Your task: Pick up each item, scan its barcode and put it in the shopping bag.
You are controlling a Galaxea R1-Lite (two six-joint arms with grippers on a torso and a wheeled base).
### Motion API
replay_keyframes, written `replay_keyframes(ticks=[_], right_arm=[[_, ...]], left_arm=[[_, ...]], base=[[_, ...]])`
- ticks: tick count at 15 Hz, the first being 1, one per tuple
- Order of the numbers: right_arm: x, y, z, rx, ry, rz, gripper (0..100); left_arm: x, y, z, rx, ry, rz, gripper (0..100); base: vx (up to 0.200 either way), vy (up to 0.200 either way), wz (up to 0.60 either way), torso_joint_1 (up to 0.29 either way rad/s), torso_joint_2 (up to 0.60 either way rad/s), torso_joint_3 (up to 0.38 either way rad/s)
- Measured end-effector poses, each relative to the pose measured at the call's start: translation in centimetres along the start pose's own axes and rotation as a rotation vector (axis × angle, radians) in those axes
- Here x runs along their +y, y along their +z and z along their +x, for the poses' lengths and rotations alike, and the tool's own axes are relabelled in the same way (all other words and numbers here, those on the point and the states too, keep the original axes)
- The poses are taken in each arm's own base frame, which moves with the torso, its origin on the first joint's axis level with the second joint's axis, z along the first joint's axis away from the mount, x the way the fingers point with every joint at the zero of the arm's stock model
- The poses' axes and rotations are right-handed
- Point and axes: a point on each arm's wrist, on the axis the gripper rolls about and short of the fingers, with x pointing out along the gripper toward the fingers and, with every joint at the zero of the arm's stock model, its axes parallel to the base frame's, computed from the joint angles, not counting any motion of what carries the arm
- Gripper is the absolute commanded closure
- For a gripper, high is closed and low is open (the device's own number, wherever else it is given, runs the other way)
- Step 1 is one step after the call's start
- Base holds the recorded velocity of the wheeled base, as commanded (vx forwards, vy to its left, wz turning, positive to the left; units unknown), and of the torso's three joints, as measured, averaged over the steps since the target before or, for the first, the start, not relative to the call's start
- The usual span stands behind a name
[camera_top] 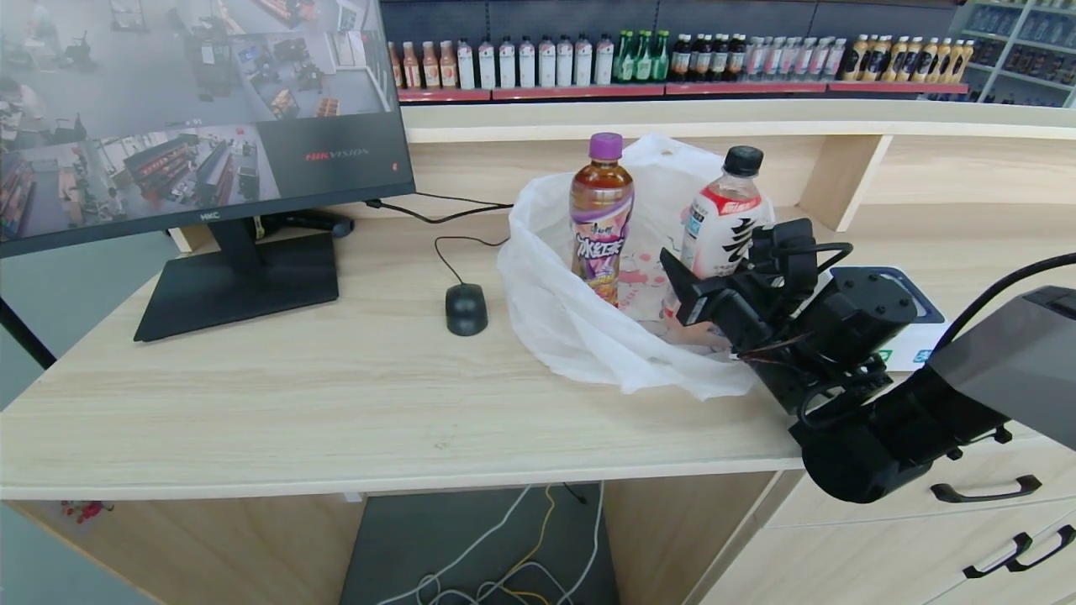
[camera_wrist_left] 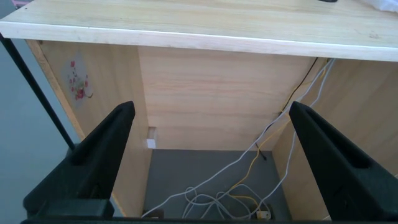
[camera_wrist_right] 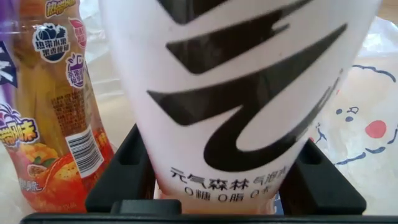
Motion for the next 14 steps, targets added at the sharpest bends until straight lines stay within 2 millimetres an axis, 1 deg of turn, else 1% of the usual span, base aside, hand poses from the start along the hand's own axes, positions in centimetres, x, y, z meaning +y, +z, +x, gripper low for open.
replay_keyframes(ticks=[5, 14], right_arm=[[0.02, -0.47, 0.41, -0.003, -0.001, 0.001, 100], [0.06, -0.85, 0.28, 0.01, -0.001, 0.012, 100]], left_arm=[[0.0, 0.0, 0.0, 0.0, 0.0, 0.001, 0], [0.0, 0.0, 0.0, 0.0, 0.0, 0.001, 0]], base=[[0.0, 0.0, 0.0, 0.0, 0.0, 0.0], [0.0, 0.0, 0.0, 0.0, 0.0, 0.0]])
